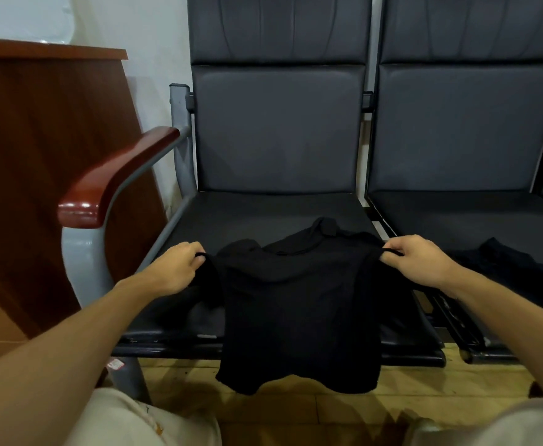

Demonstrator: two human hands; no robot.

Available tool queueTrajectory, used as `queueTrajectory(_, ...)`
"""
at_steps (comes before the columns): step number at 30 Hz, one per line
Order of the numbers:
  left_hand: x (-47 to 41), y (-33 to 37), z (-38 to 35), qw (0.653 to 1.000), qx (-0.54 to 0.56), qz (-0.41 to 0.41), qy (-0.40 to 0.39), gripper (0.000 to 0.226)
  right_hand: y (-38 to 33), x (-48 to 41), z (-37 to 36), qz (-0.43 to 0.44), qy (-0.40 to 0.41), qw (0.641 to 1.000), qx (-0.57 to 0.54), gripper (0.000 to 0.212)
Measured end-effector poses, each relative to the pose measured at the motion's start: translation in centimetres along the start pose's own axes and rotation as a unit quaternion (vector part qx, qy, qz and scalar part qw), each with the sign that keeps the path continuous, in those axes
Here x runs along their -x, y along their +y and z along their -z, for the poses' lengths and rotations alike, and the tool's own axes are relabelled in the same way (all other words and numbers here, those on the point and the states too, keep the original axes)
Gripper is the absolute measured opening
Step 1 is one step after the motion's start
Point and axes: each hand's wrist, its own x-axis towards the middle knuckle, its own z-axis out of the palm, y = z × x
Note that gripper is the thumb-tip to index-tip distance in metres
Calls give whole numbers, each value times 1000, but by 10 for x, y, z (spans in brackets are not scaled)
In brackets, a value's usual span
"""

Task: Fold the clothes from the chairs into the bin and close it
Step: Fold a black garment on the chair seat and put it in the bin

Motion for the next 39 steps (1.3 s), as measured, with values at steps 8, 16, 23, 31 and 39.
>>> queueTrajectory(8, 26, 34, 16, 972, 111, -2, 205, 14, -19, 29, 3, -55, 94, 977, -186, 18)
queueTrajectory(16, 50, 111, 72, 959, 205, -23, 194, 22, -98, 62, 35, -35, 165, 909, -381, 16)
queueTrajectory(23, 81, 167, 169, 945, 229, -74, 223, 25, -180, 97, 116, 22, 211, 849, -484, 12)
queueTrajectory(31, 132, 213, 240, 946, 195, -157, 205, 28, -226, 150, 176, 73, 193, 799, -565, 20)
queueTrajectory(39, 150, 205, 239, 931, 259, -146, 211, 18, -199, 150, 181, 41, 299, 866, -399, 25)
